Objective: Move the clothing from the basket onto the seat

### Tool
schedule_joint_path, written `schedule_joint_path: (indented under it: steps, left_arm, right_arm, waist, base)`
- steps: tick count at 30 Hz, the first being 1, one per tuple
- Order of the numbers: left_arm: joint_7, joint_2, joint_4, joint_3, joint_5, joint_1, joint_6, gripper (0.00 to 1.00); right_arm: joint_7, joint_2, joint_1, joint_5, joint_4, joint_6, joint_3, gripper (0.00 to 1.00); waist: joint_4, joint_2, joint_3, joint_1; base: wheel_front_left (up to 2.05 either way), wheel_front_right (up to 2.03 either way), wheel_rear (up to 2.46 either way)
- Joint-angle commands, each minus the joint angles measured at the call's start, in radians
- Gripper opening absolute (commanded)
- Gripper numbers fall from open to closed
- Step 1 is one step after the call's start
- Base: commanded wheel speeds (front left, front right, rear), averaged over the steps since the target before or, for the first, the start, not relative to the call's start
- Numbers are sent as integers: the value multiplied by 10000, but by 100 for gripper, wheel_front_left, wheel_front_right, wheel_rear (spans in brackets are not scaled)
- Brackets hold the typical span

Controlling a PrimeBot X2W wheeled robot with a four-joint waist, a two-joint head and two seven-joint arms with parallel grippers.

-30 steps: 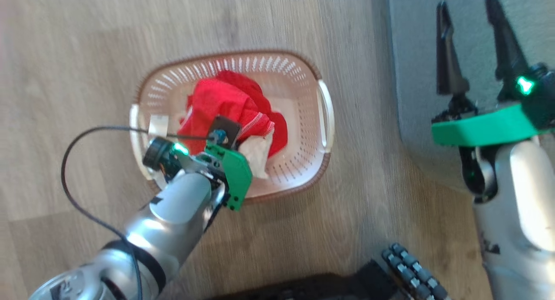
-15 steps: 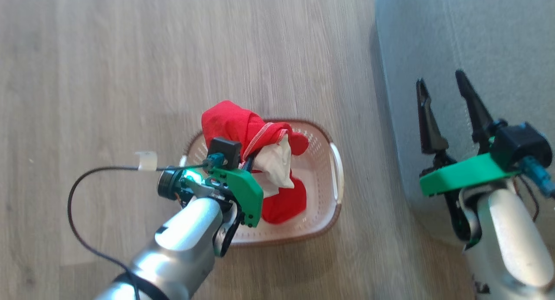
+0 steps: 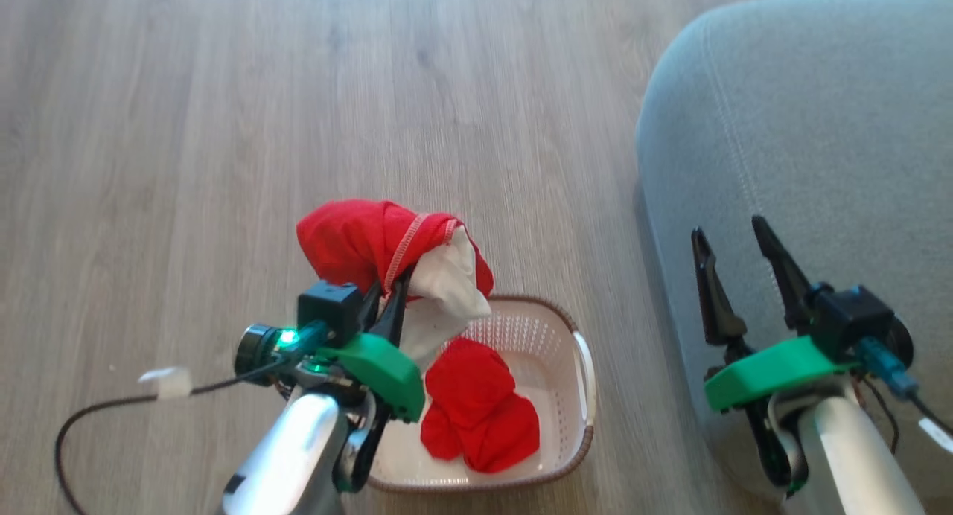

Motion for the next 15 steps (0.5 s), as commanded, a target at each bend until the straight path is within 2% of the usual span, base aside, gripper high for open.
schedule_joint_path:
  steps: [1,10,15]
  left_arm:
    - [-138,137,-619,587,239,-99,-115,0]
    - [-139,-223,-3783,2879,1372,1070,-864,0]
    - [-139,-292,-5316,3565,1405,1443,-1177,0]
  right_arm:
    - [-63,65,-47,-104,-295,0,247,100]
    - [-63,55,515,-27,-457,0,618,100]
    - [-63,-120,769,263,-523,0,850,100]
  waist:
    - [35,-1,-371,2]
    - [10,-1,-791,2]
    - [-31,-1,-898,2]
  base:
    - [0,0,0]
    - [0,0,0]
    - [0,0,0]
